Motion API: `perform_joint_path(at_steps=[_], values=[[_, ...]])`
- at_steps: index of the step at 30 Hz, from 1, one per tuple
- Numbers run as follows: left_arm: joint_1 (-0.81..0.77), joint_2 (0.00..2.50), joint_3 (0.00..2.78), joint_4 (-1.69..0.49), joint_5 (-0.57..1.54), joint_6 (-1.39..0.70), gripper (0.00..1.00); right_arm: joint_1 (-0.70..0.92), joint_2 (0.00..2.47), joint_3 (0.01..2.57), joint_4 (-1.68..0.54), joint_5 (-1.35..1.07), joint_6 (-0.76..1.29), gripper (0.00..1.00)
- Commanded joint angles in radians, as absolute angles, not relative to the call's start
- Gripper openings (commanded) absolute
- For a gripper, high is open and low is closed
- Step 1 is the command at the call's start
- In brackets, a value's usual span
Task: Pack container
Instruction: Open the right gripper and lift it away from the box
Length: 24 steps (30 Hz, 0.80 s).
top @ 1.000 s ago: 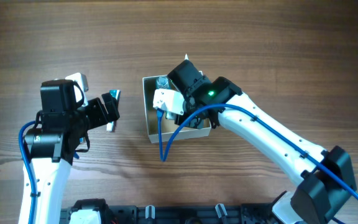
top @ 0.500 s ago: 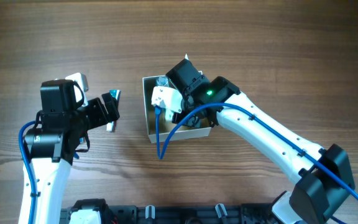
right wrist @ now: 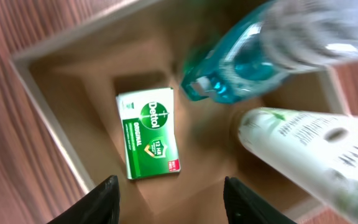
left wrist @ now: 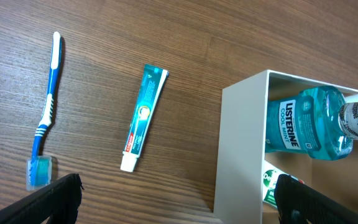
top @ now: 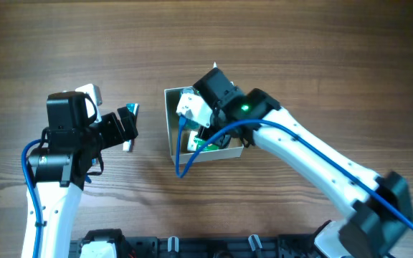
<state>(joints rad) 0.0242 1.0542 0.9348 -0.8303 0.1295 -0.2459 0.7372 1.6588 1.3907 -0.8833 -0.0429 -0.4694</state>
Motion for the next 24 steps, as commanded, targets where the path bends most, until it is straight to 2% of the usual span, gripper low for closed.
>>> perform_joint_path(at_steps=[1,4,5,8,10,12,14,17,24], values=[[0.019,1.055,0.951,-0.828,0.167,-0.251,1.00,0.722,1.455,1.438,-0.830,0.135,-0.101,0.52],[0.020,1.055,0.951,-0.828,0.167,-0.251,1.00,0.657,1.364,1.438,-0.826,0.237,0.152,0.69],[0.020,1.055,0.951,-0.828,0.167,-0.251,1.00,0.604,1.332,1.438,-0.841,0.238,0.252,0.78],[0.019,1.055,0.951,-0.827,0.167,-0.251,1.00,0.471,1.301,1.438,-0.916,0.223,0.460,0.80],[0.019,1.055,0.951,-0.823,0.167,-0.251,1.00,0.372,1.304,1.434,-0.982,0.178,0.587,0.89],[0.020,1.062,0.955,-0.820,0.167,-0.250,1.00,0.281,1.316,1.412,-1.001,0.071,0.598,0.96],[0.020,1.100,0.973,-0.820,0.167,-0.252,1.00,0.194,1.342,1.377,-1.009,-0.051,0.571,0.97],[0.020,1.196,1.032,-0.843,0.167,-0.252,1.00,0.141,1.379,1.334,-1.007,-0.107,0.545,0.98],[0.019,1.532,1.198,-0.886,0.163,-0.244,1.00,0.131,1.472,1.280,-1.010,-0.114,0.515,0.98]])
